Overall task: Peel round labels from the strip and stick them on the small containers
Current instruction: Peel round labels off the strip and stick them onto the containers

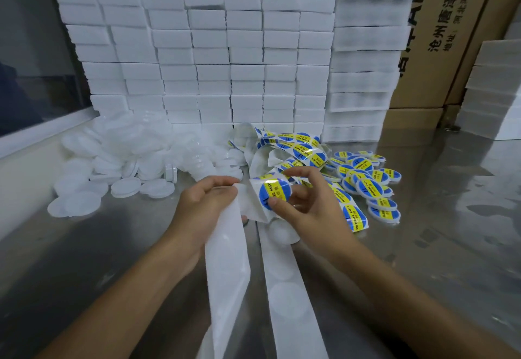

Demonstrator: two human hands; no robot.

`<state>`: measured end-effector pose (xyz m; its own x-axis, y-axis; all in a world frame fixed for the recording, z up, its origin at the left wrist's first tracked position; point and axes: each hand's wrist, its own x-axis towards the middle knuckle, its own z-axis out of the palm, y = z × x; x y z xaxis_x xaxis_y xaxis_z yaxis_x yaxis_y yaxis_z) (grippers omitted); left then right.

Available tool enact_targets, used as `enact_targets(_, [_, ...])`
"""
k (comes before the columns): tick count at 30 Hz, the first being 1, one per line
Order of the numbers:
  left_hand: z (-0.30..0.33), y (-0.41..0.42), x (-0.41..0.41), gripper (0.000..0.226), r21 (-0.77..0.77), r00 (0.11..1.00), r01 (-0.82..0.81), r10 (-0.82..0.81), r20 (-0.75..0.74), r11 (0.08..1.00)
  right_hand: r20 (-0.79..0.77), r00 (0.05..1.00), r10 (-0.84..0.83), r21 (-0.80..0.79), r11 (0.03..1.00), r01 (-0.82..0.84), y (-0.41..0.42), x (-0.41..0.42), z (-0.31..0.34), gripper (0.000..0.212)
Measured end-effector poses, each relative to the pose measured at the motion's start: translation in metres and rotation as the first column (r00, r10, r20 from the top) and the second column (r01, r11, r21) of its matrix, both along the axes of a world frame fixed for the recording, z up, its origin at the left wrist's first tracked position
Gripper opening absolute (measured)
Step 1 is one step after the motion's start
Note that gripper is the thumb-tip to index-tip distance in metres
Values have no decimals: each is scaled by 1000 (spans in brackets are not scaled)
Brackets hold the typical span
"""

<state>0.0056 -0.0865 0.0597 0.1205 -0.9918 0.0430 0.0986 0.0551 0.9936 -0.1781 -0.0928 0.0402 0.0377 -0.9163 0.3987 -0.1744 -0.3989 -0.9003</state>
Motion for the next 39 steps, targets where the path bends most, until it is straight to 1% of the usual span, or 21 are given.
enact_targets(3, [2,1,0,13,41,998,33,-30,-60,999,190,982,-3,82,997,-13,-1,-3,6,30])
enact_targets(6, [1,1,0,8,49,997,48,-45,-62,998,303,953,-17,150,988,-30,-3,-7,10,19])
enact_targets(9, [-2,-1,0,8,15,998,63,-63,-10,998,344,935,-85,180,983,23,-8,-10,10,17])
enact_targets(11, [-2,0,-2,13,16,993,111,-110,-50,994,338,934,-115,160,985,63,-10,-12,9,13])
enact_targets(13, [-4,0,-4,19,-20,991,112,-113,-65,993,290,944,-160,109,985,133,-10,-13,8,11])
enact_targets(15, [-6,-1,-4,24,-100,998,52,-54,-10,994,127,960,-248,-3,968,250,-11,-14,5,12])
enact_targets(17, [-6,0,-5,28,-198,997,2,12,74,980,-41,942,-332,-170,932,321,-10,-13,2,13])
enact_targets(19, [-5,0,-6,33,-306,983,-25,80,168,952,-133,928,-347,-357,891,282,-6,-10,2,12])
enact_targets(21, [-6,3,-8,36,-398,958,-31,141,248,917,-243,916,-318,-531,834,149,-3,-7,2,6])
enact_targets(23, [-7,6,-11,35,-465,930,-16,184,317,885,-347,889,-299,-617,786,23,0,-3,1,10])
enact_targets(26, [-7,9,-13,31,-523,903,24,206,377,852,-437,833,-338,-684,727,-64,0,-2,2,12])
enact_targets(28, [-7,10,-13,31,-528,894,47,200,401,848,-470,801,-372,-710,698,-93,0,-3,3,12])
enact_targets(33, [-8,10,-14,31,-514,915,78,143,377,854,-505,734,-453,-750,652,-114,0,-5,6,12])
enact_targets(36, [-8,9,-14,34,-515,922,85,128,365,853,-488,738,-466,-765,635,-105,0,-5,6,11])
enact_targets(39, [-9,8,-13,35,-536,906,89,155,393,839,-477,772,-420,-738,669,-92,-1,-5,4,8])
